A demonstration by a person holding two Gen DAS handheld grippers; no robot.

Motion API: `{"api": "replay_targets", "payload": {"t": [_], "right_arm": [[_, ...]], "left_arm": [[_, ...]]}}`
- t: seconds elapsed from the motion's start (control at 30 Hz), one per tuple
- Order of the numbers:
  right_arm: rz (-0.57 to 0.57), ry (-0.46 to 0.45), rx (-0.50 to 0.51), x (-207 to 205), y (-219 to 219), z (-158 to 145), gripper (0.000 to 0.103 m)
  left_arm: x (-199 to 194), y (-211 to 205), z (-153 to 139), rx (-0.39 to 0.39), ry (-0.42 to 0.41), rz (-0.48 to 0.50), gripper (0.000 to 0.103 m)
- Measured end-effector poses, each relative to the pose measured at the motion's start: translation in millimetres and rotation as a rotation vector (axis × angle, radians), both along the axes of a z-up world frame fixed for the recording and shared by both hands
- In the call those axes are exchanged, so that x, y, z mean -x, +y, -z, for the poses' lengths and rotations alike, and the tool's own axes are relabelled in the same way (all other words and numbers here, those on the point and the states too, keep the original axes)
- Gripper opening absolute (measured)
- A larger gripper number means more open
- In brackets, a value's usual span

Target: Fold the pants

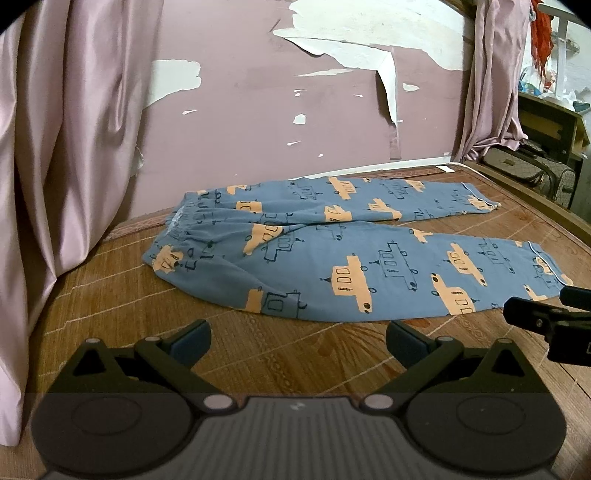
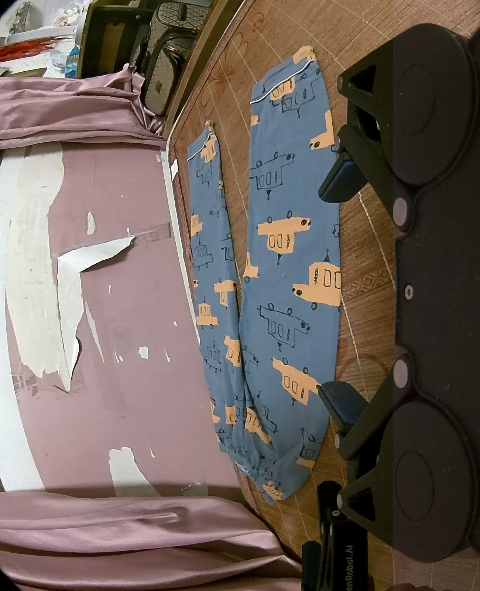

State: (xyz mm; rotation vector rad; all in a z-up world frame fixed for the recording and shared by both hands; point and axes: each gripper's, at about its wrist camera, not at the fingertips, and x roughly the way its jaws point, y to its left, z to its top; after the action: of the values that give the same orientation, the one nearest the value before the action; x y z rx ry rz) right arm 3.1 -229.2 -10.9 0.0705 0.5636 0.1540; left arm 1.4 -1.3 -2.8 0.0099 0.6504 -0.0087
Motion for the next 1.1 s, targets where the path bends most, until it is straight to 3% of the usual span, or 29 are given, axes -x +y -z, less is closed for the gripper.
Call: {"api": "replay_targets", "payload": {"t": [0.9,1.1], "right_arm": [[0.001,0.005,-0.002,-1.3,-0.6,0.1,0.103],[-0.01,0.014,0.012,-5.6,0.3,2.2,0.103]], "left_arm": [[-0.3,1.2,5.1,-0.004,0.012,-0.003,0.103],[-15.2,2.1,3.7,-0.02,0.071,-0.01,0.103]]}}
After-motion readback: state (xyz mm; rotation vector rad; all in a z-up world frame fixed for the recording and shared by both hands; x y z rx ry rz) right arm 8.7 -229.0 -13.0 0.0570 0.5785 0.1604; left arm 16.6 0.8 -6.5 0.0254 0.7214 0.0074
